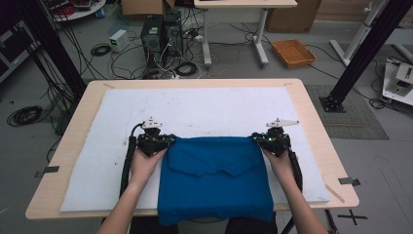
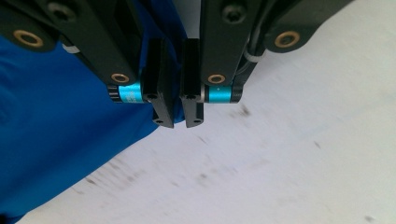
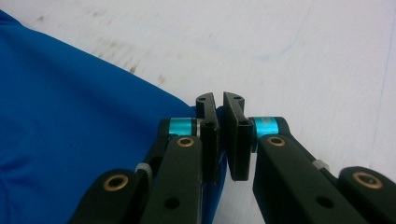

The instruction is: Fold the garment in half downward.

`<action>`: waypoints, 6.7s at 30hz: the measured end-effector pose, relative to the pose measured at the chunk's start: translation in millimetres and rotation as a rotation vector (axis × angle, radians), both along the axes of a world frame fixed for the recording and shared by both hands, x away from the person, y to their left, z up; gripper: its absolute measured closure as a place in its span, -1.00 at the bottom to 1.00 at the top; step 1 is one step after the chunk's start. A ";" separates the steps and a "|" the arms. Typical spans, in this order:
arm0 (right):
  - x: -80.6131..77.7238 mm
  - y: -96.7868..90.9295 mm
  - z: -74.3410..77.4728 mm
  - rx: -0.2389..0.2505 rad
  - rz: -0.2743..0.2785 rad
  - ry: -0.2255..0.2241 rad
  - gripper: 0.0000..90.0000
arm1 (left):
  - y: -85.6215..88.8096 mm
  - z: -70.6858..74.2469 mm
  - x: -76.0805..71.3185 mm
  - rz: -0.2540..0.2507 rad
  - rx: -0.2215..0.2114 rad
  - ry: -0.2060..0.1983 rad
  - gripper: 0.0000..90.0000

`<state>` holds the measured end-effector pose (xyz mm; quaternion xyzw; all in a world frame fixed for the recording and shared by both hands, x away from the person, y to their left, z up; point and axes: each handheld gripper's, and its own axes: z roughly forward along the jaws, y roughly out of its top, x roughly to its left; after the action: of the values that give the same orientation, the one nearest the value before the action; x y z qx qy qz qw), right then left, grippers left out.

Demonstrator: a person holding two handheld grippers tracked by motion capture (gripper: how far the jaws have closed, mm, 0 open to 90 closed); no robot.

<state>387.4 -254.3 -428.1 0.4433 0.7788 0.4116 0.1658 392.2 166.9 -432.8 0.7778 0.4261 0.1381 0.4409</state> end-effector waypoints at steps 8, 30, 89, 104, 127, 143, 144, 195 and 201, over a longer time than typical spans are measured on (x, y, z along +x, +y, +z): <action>29.2 5.6 0.3 -0.007 -0.029 0.005 0.90 | -0.7 2.0 27.3 0.013 0.019 -0.009 0.86; 43.9 8.0 -5.9 -0.036 -0.019 0.008 0.88 | -1.8 -1.4 34.1 0.033 0.020 -0.002 0.84; -39.8 -6.6 -13.1 0.032 -0.012 0.060 0.96 | 4.6 -4.8 -36.9 0.004 -0.028 0.137 0.98; -50.0 -10.4 1.9 0.050 0.013 0.037 0.96 | 17.6 15.5 -49.3 -0.043 -0.074 0.113 0.98; -129.9 -18.2 23.0 0.060 0.111 0.040 0.96 | 13.6 37.5 -125.7 -0.176 -0.127 0.162 0.98; -179.3 -27.7 12.1 0.055 0.132 0.053 0.96 | 16.9 24.5 -168.6 -0.202 -0.092 0.196 0.98; -180.4 -27.5 10.6 0.051 0.134 0.052 0.96 | 17.2 23.3 -169.7 -0.203 -0.092 0.198 0.98; -21.9 -14.6 -20.3 0.034 -0.105 0.139 0.76 | 15.9 -17.5 -36.2 0.129 0.014 0.074 0.77; -23.3 -13.4 -19.2 0.007 -0.071 0.097 0.93 | 17.9 -18.9 -34.4 0.112 -0.009 0.075 0.91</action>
<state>364.1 -267.7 -447.3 0.4905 0.7684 0.3863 0.1407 357.8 184.8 -451.7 0.7553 0.4857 0.1316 0.4199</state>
